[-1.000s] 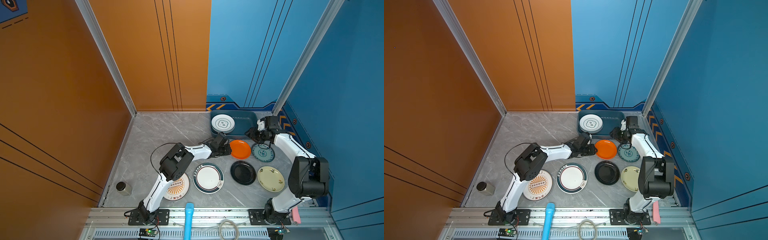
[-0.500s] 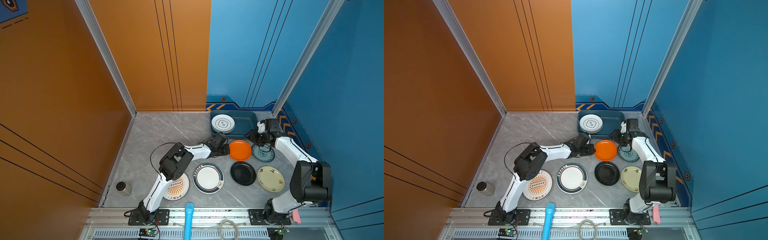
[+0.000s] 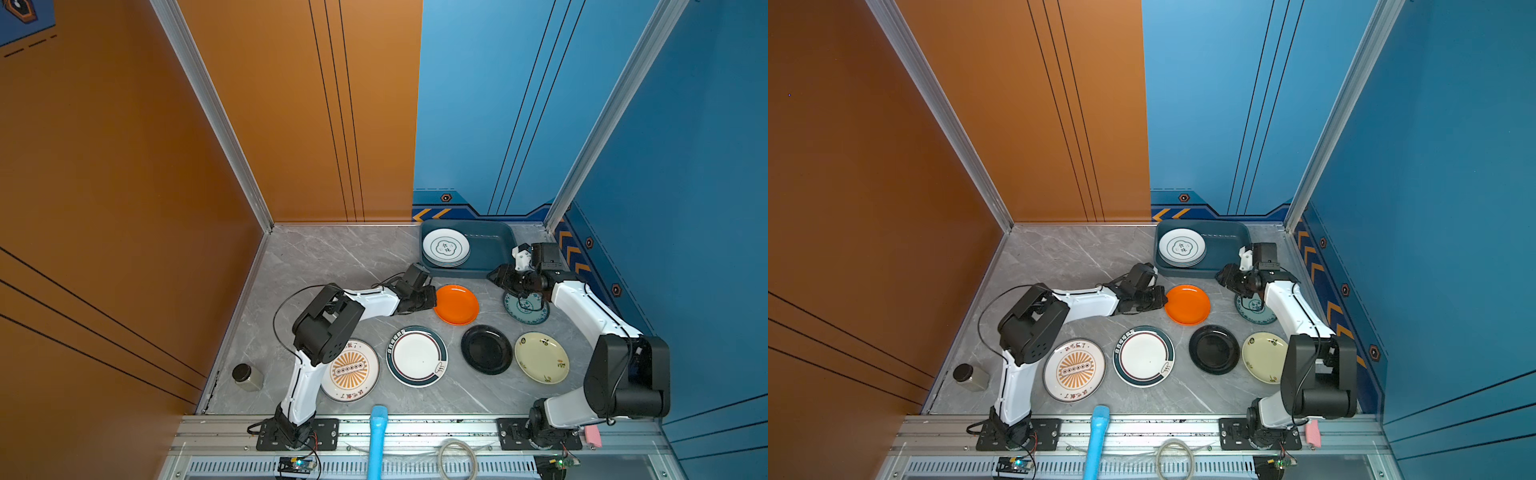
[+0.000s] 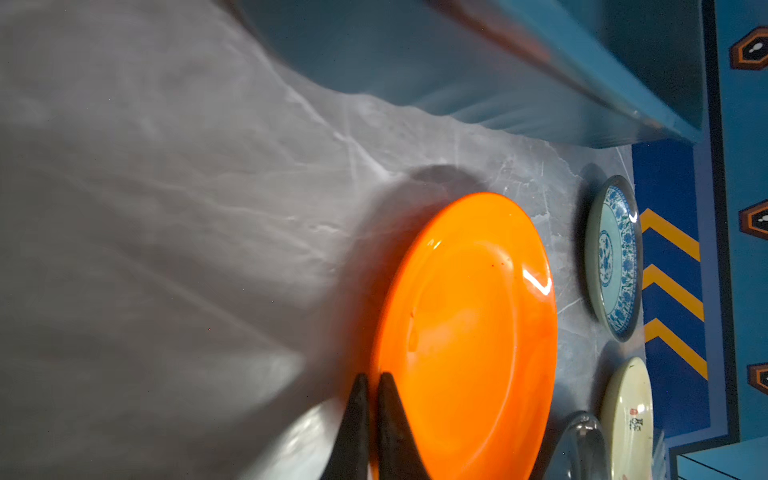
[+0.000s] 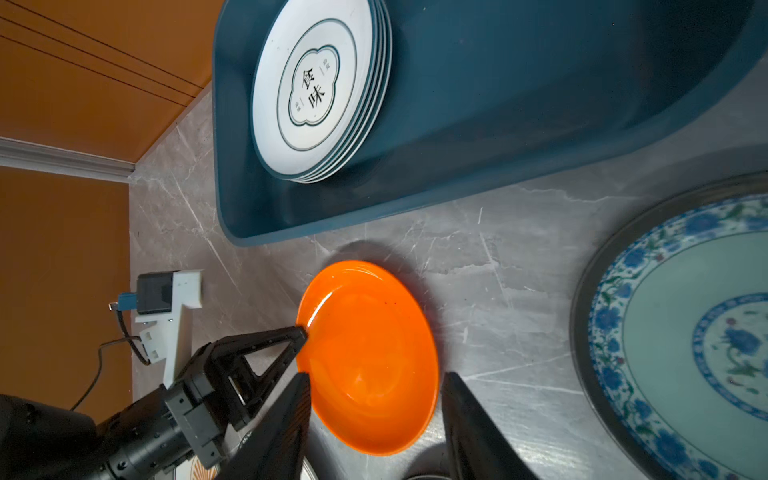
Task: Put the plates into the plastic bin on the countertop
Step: 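Lift the orange plate upright with left gripper while right gripper grasps its rim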
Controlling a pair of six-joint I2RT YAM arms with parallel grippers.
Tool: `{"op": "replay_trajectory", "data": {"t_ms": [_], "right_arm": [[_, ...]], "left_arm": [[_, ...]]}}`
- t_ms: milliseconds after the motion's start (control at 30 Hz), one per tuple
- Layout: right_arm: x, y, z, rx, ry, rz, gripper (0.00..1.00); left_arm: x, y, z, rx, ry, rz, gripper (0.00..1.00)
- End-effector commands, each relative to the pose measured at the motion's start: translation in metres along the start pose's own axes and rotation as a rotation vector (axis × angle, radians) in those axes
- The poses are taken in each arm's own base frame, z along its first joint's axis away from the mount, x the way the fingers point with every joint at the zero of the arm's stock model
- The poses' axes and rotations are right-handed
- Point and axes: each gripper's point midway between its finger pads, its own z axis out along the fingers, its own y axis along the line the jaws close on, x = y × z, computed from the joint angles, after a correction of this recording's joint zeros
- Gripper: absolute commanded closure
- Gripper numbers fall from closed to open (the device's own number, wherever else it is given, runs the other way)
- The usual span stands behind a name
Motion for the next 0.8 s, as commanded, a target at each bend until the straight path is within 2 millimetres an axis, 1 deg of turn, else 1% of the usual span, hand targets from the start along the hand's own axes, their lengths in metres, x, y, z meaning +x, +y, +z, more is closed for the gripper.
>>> {"op": "replay_trajectory", "data": {"t_ms": [0,100,200,267,333,467,533,633,767], "right_arm": [[0.018,0.018,-0.004,-0.081,0.041,-0.032,0.47],[0.026,0.035,-0.003,-0.163,0.087,-0.047,0.46],[0.036,0.052,0.001,-0.242,0.141,-0.064,0.46],[0.044,0.063,0.005,-0.277,0.17,-0.078,0.46],[0.053,0.074,0.008,-0.299,0.198,-0.103,0.46],[0.07,0.093,0.013,-0.329,0.243,-0.135,0.46],[0.076,0.104,0.014,-0.353,0.249,-0.142,0.46],[0.081,0.121,0.014,-0.385,0.249,-0.155,0.46],[0.089,0.138,0.019,-0.398,0.262,-0.167,0.47]], "left_arm": [[-0.004,0.011,-0.031,0.014,0.006,0.023,1.0],[-0.01,0.022,-0.053,0.03,0.001,0.014,1.0],[-0.019,0.026,-0.079,0.059,-0.023,0.008,1.0],[-0.023,0.024,-0.094,0.089,-0.031,0.005,1.0],[-0.027,0.017,-0.11,0.123,-0.033,0.018,1.0],[-0.032,0.012,-0.137,0.128,-0.053,0.053,1.0],[-0.034,0.01,-0.144,0.138,-0.055,0.058,1.0],[-0.036,0.011,-0.149,0.144,-0.054,0.058,1.0],[-0.038,0.008,-0.155,0.164,-0.064,0.062,1.0]]}}
